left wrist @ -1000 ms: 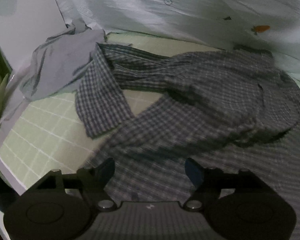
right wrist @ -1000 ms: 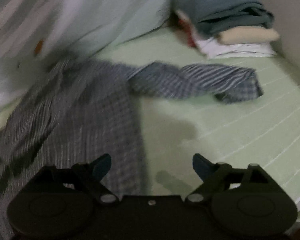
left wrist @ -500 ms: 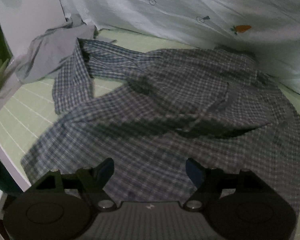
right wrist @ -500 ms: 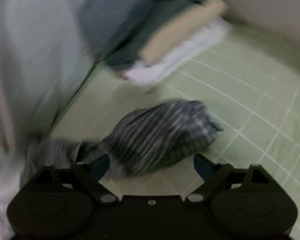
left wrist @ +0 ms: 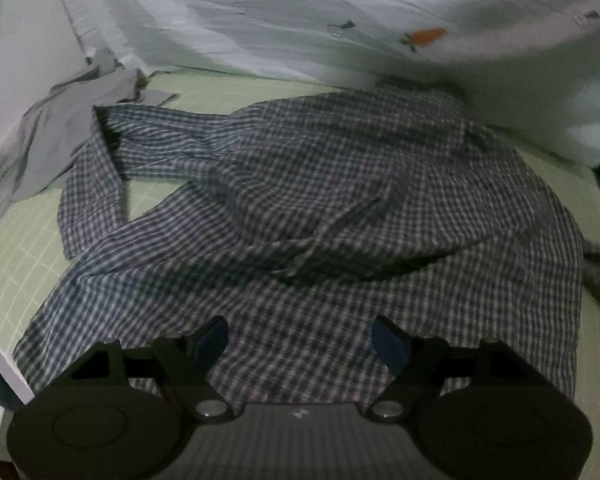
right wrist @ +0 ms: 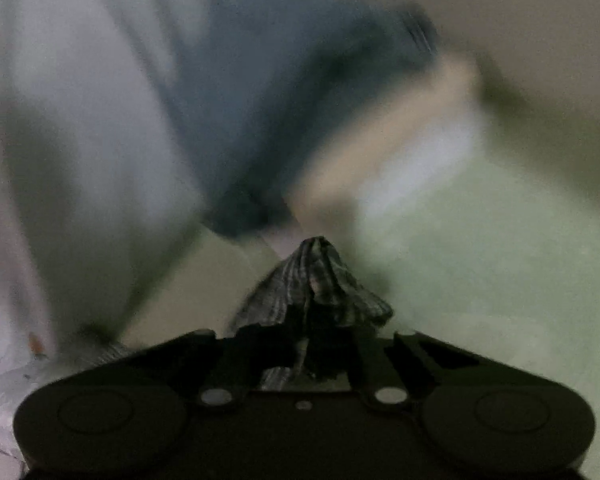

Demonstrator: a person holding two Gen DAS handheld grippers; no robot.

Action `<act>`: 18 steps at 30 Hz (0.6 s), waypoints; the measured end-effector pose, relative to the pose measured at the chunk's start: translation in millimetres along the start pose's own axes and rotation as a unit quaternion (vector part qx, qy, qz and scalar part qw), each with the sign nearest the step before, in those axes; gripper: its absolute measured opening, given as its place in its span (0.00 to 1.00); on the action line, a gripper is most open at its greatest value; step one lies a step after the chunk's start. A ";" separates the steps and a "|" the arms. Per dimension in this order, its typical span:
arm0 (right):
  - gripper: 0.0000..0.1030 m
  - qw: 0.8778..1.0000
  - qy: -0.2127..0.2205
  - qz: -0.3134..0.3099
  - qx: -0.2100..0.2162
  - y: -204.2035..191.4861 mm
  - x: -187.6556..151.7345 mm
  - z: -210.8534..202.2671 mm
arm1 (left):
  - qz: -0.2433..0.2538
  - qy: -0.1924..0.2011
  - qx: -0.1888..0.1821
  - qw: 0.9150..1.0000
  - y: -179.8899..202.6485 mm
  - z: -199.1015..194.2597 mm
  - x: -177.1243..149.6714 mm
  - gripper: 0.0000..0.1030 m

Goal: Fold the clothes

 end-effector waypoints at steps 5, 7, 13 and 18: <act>0.13 0.998 0.038 -0.040 -0.002 8.9 -5.9 -27.3 | 0.012 0.002 0.001 1.000 2.0 -0.3 -2.3 0.77; 0.37 0.997 0.053 -0.056 -0.003 12.4 -8.2 -38.3 | 0.008 -0.003 -0.001 1.000 0.5 2.2 -3.9 0.77; 0.77 0.998 0.057 0.001 -0.017 32.0 -11.5 -37.0 | 0.013 -0.004 0.002 1.000 -2.0 1.0 -7.0 0.79; 0.79 0.996 0.060 0.051 -0.029 49.7 -2.2 -29.2 | 0.022 -0.010 0.004 1.000 -3.7 -0.4 -12.6 0.80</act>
Point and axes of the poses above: each gripper's, at about its wrist camera, not at the fingertips, and z roughly the way its jaws point, y to its right, x to its top, the point moved 7 cm from there along z, roughly the way its jaws point, and after that the axes turned 5 degrees about -y, right-handed, at the moved point
